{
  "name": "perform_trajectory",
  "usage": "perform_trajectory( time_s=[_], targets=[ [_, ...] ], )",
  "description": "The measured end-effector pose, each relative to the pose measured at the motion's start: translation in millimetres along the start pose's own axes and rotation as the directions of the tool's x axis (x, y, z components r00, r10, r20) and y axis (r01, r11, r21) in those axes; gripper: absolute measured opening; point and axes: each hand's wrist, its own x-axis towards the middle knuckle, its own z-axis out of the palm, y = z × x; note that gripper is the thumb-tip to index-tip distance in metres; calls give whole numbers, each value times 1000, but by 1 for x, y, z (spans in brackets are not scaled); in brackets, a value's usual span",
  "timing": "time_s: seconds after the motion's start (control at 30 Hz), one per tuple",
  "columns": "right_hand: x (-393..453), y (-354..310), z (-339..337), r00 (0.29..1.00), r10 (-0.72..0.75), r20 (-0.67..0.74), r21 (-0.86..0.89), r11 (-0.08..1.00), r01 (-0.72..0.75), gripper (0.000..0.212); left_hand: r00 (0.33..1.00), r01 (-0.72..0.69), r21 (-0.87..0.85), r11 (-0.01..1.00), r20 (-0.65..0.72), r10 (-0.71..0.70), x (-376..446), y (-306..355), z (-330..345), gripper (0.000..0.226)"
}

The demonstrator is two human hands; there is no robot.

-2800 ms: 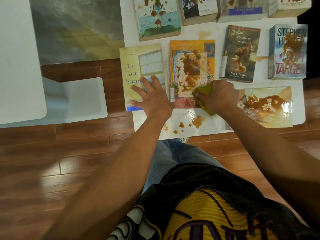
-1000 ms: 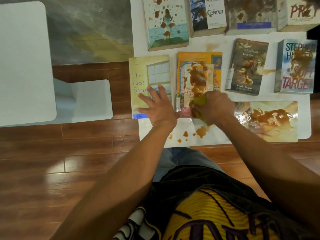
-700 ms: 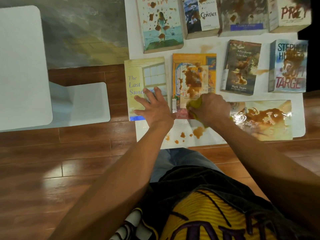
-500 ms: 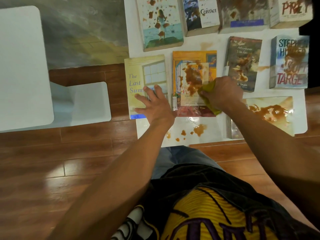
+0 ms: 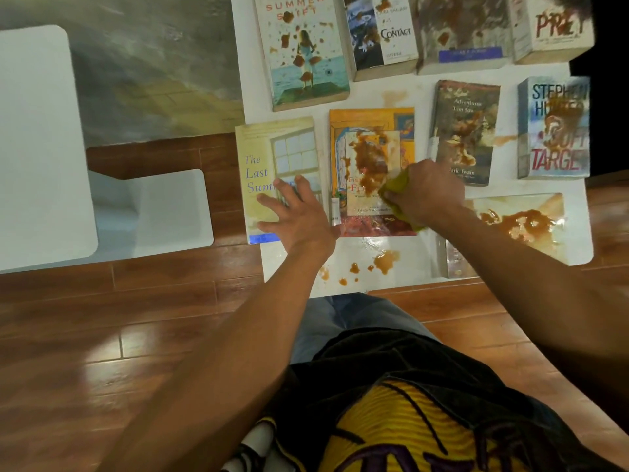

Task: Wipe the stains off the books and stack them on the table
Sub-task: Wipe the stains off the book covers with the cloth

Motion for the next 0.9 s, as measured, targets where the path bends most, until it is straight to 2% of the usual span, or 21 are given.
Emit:
perform_trajectory(
  time_s=[0.2, 0.33, 0.4, 0.57, 0.7, 0.83, 0.9],
  targets=[
    [22, 5, -18, 987, 102, -123, 47, 994, -97, 58, 1000, -2, 14, 1000, -9, 2, 1, -2, -2, 123],
    [12, 5, -7, 997, 48, -66, -11, 999, -48, 60, 1000, -4, 19, 1000, -8, 4, 1, -1, -1, 123],
    [13, 8, -6, 997, 65, -47, 19, 998, -64, 58, 1000, -6, 15, 1000, -17, 6, 1, -1, 0, 123],
    [26, 3, -21, 982, 141, -122, 120, 985, -126, 54, 1000, -4, 15, 1000, -18, 5, 2, -3, -1, 122],
    [20, 4, -12, 995, 96, -32, 73, 993, -94, 66, 1000, -10, 8, 1000, -11, 10, 1, 0, -2, 122],
    [25, 5, -20, 992, 109, -70, 104, 989, -102, 53, 1000, -10, 15, 1000, -18, 10, 0, -1, -2, 122],
    [24, 0, -21, 991, 105, -84, 86, 991, -98, 54, 1000, -6, 12, 1000, -11, 6, 0, -2, -2, 122]
  ],
)
